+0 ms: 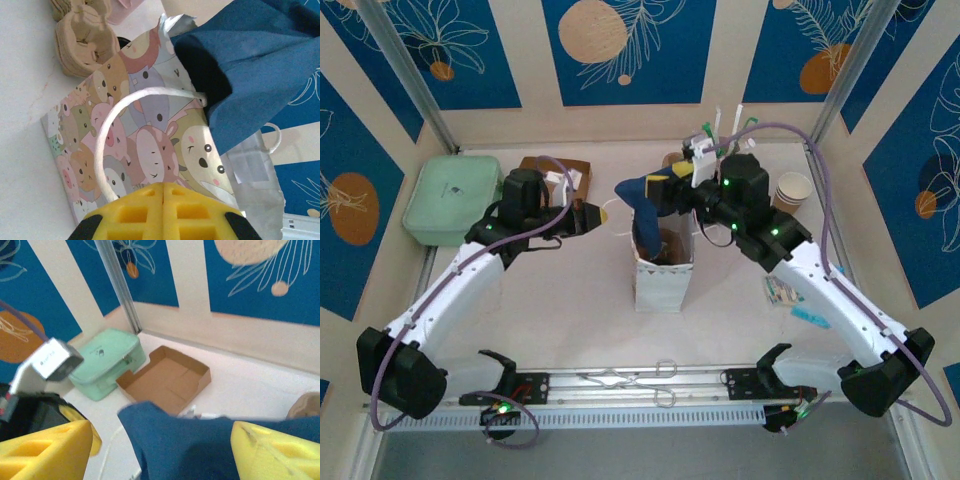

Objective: Pack the takeout coffee

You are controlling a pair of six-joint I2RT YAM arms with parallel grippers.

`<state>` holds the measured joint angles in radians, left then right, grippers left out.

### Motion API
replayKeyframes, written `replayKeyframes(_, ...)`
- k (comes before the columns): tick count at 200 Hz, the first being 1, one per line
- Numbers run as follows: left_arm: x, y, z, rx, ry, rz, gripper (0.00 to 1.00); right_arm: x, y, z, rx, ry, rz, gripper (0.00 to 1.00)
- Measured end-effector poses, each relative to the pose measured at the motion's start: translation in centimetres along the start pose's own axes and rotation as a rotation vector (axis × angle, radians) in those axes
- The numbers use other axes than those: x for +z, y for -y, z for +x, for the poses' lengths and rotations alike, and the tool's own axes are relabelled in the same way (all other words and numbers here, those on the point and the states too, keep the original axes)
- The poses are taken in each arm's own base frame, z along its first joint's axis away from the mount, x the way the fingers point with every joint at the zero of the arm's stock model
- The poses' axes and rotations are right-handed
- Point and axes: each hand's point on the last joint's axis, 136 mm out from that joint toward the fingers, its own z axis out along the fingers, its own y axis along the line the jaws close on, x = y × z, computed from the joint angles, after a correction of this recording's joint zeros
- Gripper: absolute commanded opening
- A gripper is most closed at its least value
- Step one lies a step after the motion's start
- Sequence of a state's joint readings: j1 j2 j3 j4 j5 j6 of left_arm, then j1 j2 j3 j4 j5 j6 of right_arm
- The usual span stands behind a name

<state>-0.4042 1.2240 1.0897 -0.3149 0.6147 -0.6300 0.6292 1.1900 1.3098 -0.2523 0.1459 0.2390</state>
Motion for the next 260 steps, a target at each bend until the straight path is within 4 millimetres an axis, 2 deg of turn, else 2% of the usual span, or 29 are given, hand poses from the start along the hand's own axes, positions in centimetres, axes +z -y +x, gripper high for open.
replayKeyframes(25, -0.1, 0.0, -0.1, 0.002, 0.005, -0.003, 0.07, 0.5, -0.7, -3.7, -0.014, 0.023, 0.005, 0.65)
replayKeyframes(46, -0.1, 0.0, -0.2, 0.002, 0.006, -0.005, 0.07, 2.3, -1.1, -4.3, -0.019, -0.013, 0.005, 0.56)
replayKeyframes(65, -0.1, -0.1, -0.2, 0.002, 0.009, -0.009, 0.07, 4.6, -1.0, -2.2, -0.014, -0.095, 0.010, 0.49)
replayKeyframes(97, -0.1, -0.1, -0.2, 0.002, 0.010, -0.011, 0.07, 7.5, 0.3, 3.4, 0.004, -0.283, 0.044, 0.34)
replayKeyframes(118, -0.1, -0.2, -0.3, 0.004, 0.012, -0.017, 0.07, 7.5, 1.0, 5.7, 0.018, -0.346, 0.066, 0.31)
replayKeyframes(140, 0.0, -0.3, -0.2, 0.003, 0.011, -0.019, 0.07, 5.9, 1.5, 7.6, 0.028, -0.378, 0.092, 0.30)
replayKeyframes(161, 0.0, -0.4, -0.1, 0.002, 0.009, -0.021, 0.07, 4.1, 1.9, 8.3, 0.040, -0.376, 0.110, 0.29)
replayKeyframes(181, 0.0, -0.4, -0.1, 0.005, 0.008, -0.022, 0.07, 3.2, 2.2, 8.4, 0.054, -0.367, 0.119, 0.29)
replayKeyframes(224, 0.0, -0.5, 0.0, 0.005, 0.009, -0.025, 0.07, 4.2, 3.6, 9.5, 0.077, -0.391, 0.148, 0.28)
replayKeyframes(260, -0.3, -0.2, -0.1, 0.011, 0.016, -0.021, 0.07, 5.1, 3.8, 10.6, 0.084, -0.422, 0.145, 0.28)
